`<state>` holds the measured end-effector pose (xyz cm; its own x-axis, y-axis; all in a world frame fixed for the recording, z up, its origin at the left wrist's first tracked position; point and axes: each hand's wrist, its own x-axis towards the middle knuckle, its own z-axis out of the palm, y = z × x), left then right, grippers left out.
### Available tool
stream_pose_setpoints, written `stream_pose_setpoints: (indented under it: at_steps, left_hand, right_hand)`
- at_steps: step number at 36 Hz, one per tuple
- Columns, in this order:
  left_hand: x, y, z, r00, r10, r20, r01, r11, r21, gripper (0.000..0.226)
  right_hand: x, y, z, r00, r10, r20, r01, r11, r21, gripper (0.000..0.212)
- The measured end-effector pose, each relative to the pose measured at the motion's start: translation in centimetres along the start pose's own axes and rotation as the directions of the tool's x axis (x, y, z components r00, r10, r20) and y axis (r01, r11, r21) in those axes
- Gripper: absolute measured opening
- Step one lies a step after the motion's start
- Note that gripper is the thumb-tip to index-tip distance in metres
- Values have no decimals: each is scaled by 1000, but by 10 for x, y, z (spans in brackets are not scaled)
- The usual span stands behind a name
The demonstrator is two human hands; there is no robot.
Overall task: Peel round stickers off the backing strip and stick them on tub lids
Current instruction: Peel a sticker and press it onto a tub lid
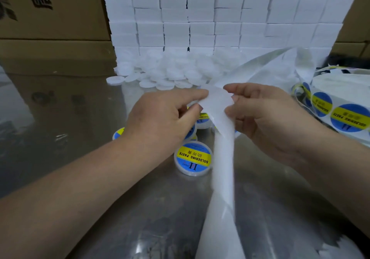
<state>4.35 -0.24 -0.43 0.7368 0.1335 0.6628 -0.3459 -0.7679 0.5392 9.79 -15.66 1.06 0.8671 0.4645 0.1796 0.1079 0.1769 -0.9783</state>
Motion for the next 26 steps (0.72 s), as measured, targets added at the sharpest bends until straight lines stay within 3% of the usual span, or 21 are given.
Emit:
stream_pose_setpoints:
  at_steps: [2,7,11,15,20,24,26]
  left_hand:
    - [-2,2,1,999,43,-15,-44,998,-33,33]
    - [-2,3,2,986,166,29,-166,986,-6,34]
    - [-1,2,3,973,209,98,-206,978,-41,35]
    - [-3,4,6,960,213,181,-188,971,-147,37]
    - [-7,8,4,970,140,199,-103,977,-186,41]
    - [9,6,3,987,-153,50,161,940,-300,41]
    - [23,2,3,968,-246,41,249,946,-207,31]
  right_hand:
    - [1,-1,-2,994,102,31,-104,992,67,17]
    - [0,-3,-4,976,159,147,-156,987,-26,38]
    - [1,-2,-5,983,159,91,-161,987,10,25]
    - [2,-3,-6,990,140,36,-141,989,39,27]
    - [6,-2,-7,986,39,-161,-41,999,-9,16]
    - [10,1,-11,969,-20,-246,2,997,-75,14]
    - [11,4,-11,966,-29,-256,5,996,-94,12]
